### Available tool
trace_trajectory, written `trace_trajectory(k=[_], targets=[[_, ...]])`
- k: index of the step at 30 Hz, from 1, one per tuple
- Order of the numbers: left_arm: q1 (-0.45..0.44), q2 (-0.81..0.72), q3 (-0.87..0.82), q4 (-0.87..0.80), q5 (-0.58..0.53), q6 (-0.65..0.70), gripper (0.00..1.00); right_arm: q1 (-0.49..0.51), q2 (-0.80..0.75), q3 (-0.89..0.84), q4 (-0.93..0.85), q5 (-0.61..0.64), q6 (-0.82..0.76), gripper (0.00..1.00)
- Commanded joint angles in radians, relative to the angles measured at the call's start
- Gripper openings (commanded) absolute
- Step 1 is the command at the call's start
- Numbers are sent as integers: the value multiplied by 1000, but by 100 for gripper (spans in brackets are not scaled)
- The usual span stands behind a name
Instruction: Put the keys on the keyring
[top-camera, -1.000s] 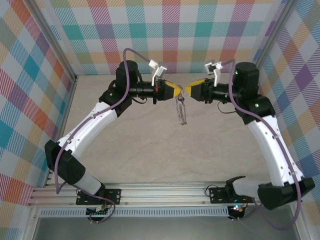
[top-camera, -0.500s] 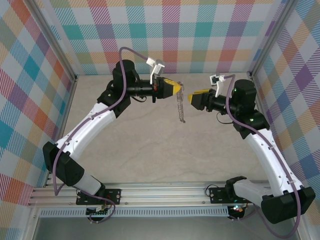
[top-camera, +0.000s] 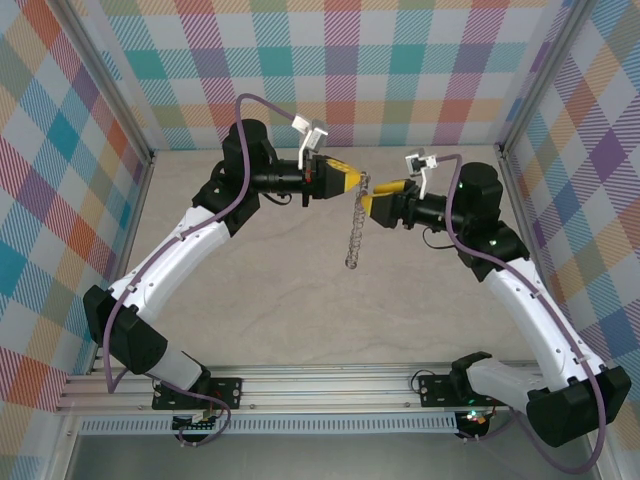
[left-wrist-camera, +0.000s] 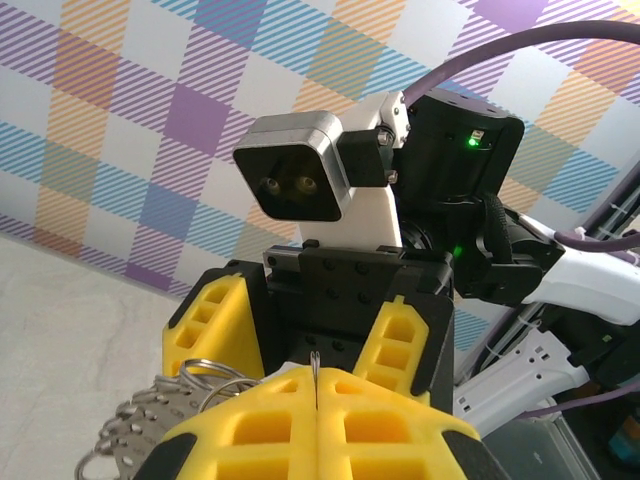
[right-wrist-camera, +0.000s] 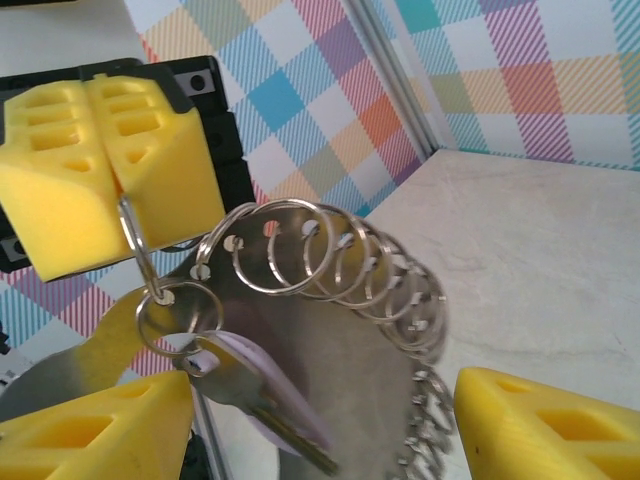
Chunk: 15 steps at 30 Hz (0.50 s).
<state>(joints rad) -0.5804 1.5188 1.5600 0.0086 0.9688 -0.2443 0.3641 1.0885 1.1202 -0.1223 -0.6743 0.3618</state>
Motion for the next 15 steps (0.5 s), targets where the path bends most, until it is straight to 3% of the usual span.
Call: trace_trajectory(k=[1, 9, 15], targets=[[-6, -25, 18, 80, 30, -19, 0, 20, 14, 13, 45, -21, -11, 69], [-5, -26, 20, 85, 30, -26, 0, 50, 33, 21, 64, -24, -12, 61], [-6, -22, 17, 96, 26, -34, 0, 54, 32, 15, 89, -29, 5, 33]])
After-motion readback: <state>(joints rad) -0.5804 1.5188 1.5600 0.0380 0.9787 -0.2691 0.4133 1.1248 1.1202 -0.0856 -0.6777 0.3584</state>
